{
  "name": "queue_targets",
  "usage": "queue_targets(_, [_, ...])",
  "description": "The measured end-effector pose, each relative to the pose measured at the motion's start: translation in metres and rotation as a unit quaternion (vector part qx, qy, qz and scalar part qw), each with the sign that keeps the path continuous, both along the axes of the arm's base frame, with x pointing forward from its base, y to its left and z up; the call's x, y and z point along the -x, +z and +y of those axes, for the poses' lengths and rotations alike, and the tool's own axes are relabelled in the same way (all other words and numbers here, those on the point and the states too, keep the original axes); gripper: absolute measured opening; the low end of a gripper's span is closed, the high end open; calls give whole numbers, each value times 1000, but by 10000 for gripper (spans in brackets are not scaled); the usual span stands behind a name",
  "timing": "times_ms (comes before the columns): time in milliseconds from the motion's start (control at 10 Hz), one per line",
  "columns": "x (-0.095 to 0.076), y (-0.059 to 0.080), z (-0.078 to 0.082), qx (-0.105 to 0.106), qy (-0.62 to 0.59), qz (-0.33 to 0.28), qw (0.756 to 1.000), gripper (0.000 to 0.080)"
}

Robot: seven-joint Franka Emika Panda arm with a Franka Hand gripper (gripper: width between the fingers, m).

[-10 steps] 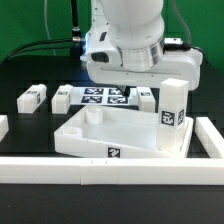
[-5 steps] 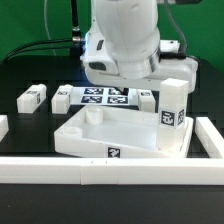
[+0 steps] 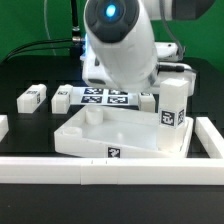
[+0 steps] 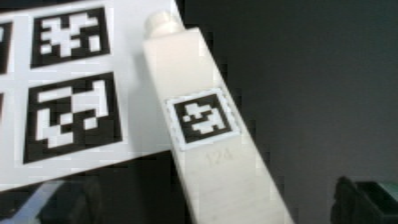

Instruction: Assemble desk

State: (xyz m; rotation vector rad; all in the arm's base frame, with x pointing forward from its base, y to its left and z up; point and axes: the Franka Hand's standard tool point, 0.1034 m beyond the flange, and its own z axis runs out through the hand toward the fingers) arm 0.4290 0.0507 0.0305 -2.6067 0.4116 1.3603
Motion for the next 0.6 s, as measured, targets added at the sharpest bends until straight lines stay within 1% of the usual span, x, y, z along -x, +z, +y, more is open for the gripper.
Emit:
queue_targets(100, [-3, -3, 1, 2, 1, -10, 1000, 649])
queue_targets(200, [1, -5, 4, 1, 4, -16, 1000, 649])
queue_targets(300, [4, -6, 7, -4, 8, -14, 1000, 649])
queue_targets(400, [6, -7, 6, -6, 5, 5, 1000, 649])
queue_targets(600, [4, -9, 5, -4, 5, 0, 1000, 649])
